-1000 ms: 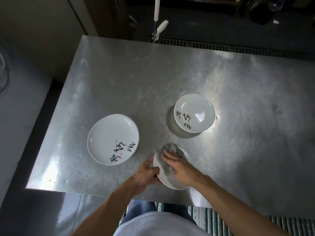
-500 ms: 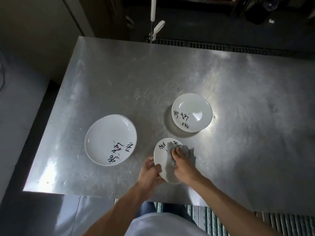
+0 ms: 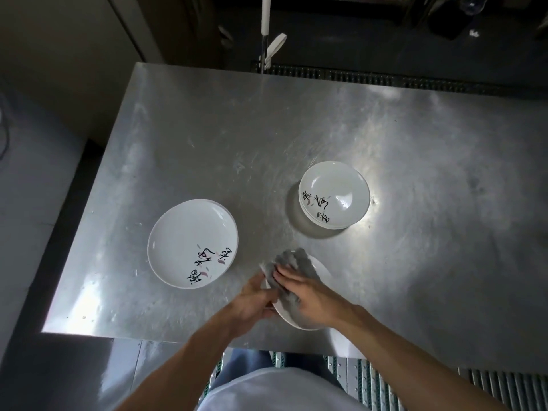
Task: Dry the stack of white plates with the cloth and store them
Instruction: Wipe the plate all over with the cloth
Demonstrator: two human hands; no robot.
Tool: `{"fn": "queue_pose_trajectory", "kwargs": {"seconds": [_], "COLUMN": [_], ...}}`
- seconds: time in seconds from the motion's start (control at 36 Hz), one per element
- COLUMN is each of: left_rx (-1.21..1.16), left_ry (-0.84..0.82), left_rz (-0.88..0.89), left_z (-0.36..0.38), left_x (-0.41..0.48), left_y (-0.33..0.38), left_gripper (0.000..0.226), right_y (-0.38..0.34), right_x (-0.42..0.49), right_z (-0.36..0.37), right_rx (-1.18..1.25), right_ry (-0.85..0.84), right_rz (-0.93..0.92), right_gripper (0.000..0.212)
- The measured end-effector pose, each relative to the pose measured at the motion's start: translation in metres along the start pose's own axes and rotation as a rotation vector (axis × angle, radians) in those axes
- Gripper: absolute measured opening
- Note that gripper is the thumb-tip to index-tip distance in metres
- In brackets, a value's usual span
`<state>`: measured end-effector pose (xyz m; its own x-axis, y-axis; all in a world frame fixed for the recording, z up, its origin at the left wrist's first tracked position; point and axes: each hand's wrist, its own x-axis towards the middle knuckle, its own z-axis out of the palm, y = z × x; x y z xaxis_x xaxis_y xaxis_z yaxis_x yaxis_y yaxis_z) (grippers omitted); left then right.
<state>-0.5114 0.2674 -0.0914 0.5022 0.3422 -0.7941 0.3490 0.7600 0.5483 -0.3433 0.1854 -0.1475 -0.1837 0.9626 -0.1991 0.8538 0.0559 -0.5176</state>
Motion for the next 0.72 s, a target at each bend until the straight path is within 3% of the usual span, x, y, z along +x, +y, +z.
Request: {"fn": "queue_pose_trajectory", "kwargs": {"seconds": [0.08,0.22,0.33,0.42,0.47,0.53,0.56,0.64,0.72], "left_rx": [-0.006,-0.007,-0.163,-0.333,-0.322,-0.194,-0.143,-0.029,0.037], "left_ry": [-0.001,0.002,0.123,0.182,0.163,0.151,0.138,0.041,0.003], "left_rz": [-0.024,-0.019,-0.009,-0.022,-0.051,-0.058,-0.068,-0.100,-0.108], "left_z": [0.003,0.005,0.011,0.019,0.023,0.021,0.018,0.008,-0.002], "left_x": [-0.002,-0.001,0.004,0.007,0.004,-0.001,-0.002,-0.005,-0.003], "left_y": [0.002,0.006,0.002,-0.005,-0.010,-0.011,-0.009,-0.002,-0.001], "left_gripper": [0.067,0.065,0.070,0.066,0.046,0.024,0.028,0.052,0.048], "right_y": [0.013,0.009,0.020,0.011,0.001,-0.016,-0.021,-0.025,-0.015], "right_x": [-0.004,-0.008,-0.005,-0.004,-0.004,-0.008,-0.013,-0.022,-0.022], "right_z": [-0.008,-0.002,-0.012,-0.011,-0.011,-0.018,-0.017,-0.007,-0.007], "right_rx": [0.093,0.026,-0.040,-0.072,0.130,0.545,0.678,0.589,0.415], "right_ry": [-0.066,-0.073,-0.096,-0.095,-0.122,-0.132,-0.096,-0.082,-0.061], "right_rz": [0.202,0.034,0.378,0.430,0.464,0.472,0.471,0.264,0.199], "right_gripper": [0.066,0.061,0.074,0.074,0.066,0.061,0.060,0.079,0.061]}}
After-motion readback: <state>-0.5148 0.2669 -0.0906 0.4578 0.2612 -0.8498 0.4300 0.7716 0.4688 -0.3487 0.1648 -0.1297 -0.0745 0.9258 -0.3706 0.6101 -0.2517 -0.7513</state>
